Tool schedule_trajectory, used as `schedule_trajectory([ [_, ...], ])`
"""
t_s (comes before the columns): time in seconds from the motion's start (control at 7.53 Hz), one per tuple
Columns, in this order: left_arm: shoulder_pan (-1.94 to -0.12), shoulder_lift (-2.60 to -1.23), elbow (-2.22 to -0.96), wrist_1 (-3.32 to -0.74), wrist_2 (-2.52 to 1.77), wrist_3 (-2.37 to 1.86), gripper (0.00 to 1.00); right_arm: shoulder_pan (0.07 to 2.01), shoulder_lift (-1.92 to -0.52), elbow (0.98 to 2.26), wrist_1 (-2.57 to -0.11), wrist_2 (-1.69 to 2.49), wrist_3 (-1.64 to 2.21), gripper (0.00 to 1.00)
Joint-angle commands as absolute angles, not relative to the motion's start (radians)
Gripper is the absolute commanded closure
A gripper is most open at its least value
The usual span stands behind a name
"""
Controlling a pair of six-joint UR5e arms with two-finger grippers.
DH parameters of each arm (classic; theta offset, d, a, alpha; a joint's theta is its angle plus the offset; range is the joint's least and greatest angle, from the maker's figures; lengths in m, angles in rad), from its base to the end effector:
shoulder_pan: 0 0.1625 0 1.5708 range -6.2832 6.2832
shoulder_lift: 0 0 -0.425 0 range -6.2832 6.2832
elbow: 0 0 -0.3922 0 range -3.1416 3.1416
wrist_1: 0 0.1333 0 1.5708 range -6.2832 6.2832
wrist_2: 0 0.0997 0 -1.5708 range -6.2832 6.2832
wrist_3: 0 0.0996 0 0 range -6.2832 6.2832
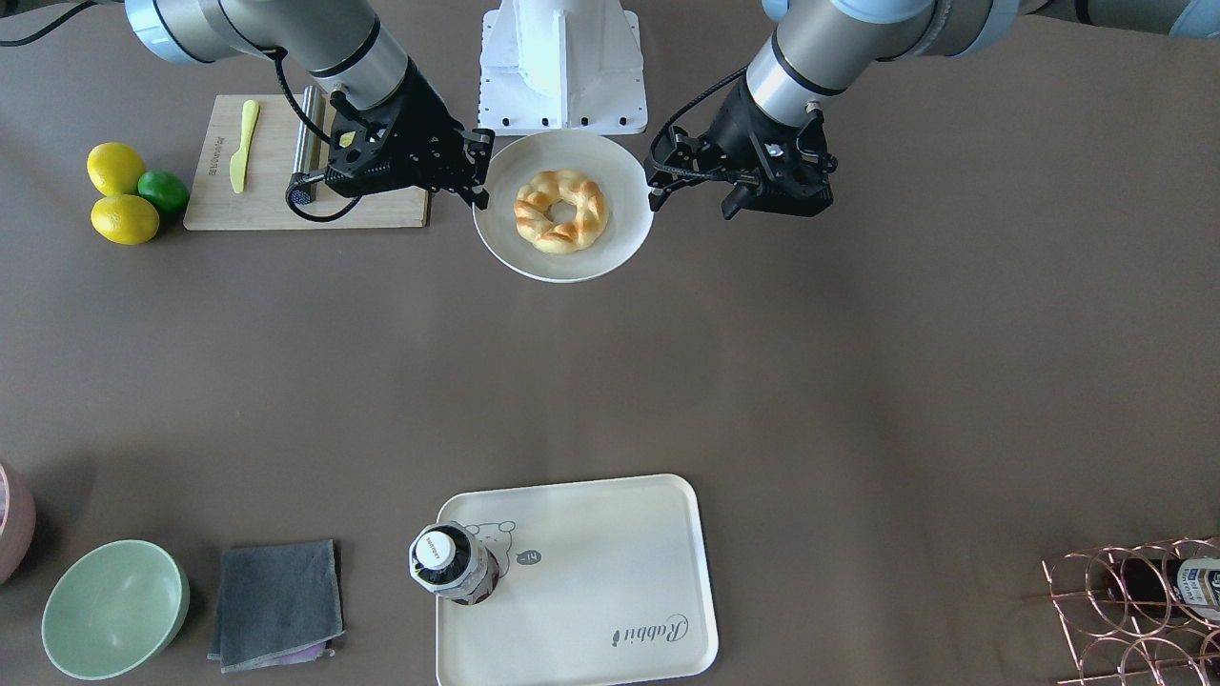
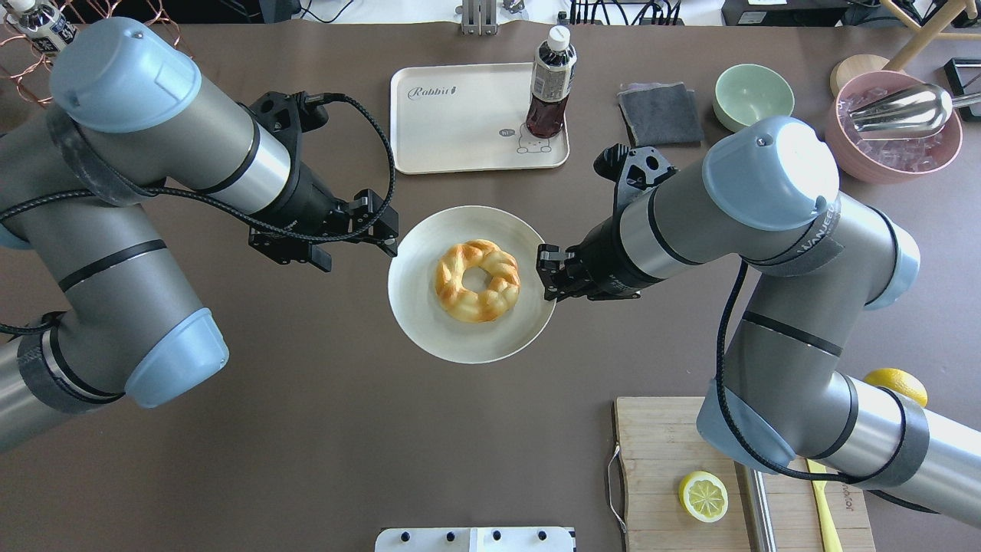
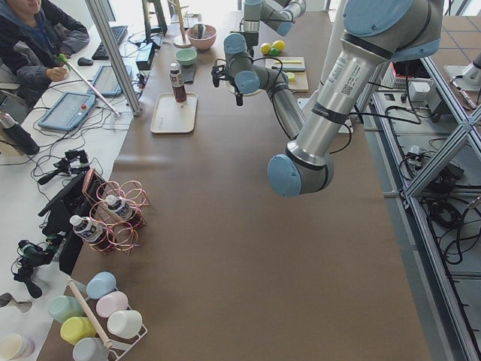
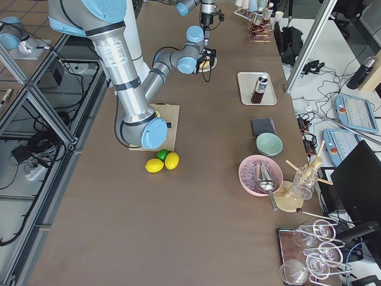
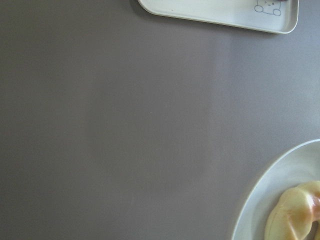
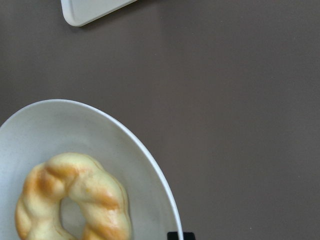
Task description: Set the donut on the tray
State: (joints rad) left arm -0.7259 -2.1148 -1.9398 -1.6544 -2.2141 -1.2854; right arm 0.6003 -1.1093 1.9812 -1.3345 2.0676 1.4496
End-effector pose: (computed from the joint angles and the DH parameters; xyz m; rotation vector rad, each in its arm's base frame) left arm 0.3856 -0.4406 0.1754 -0.0492 1.1204 -0.0730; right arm -0.4173 -0.3897 0.1926 -0.0330 -1.1684 0.1482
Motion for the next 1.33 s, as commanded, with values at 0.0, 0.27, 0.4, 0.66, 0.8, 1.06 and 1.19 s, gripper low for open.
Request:
schedule_trajectory([
  [0.0, -0.695, -2.132, -1.942, -1.655, -2.194, -1.344, 0.2, 0.594, -1.109, 1.999, -1.345, 2.056, 1.45, 1.0],
  [0.27, -0.678, -2.134, -1.956, -1.655, -2.189, -1.393, 0.3, 0.601, -1.108, 2.0, -1.345, 2.063, 1.448, 1.0],
  [0.4, -0.658, -2.134, -1.962, -1.655, -2.166, -1.41, 0.34, 0.606, -1.106, 2.0, -1.345, 2.065, 1.448, 1.0],
  [0.66, -0.637, -2.137, -1.962, -1.655, -2.141, -1.42, 0.48, 0.607, -1.104, 2.002, -1.344, 2.065, 1.448, 1.0],
  [0.8, -0.637, -2.138, -1.962, -1.655, -2.141, -1.42, 0.76, 0.609, -1.106, 2.002, -1.344, 2.066, 1.448, 1.0],
  [1.06, -0.637, -2.137, -1.965, -1.657, -2.144, -1.413, 1.0, 0.611, -1.108, 2.002, -1.344, 2.066, 1.448, 1.0],
  [1.19, -0.637, -2.137, -1.964, -1.657, -2.141, -1.411, 1.0, 0.611, -1.109, 2.014, -1.344, 2.068, 1.448, 1.0],
])
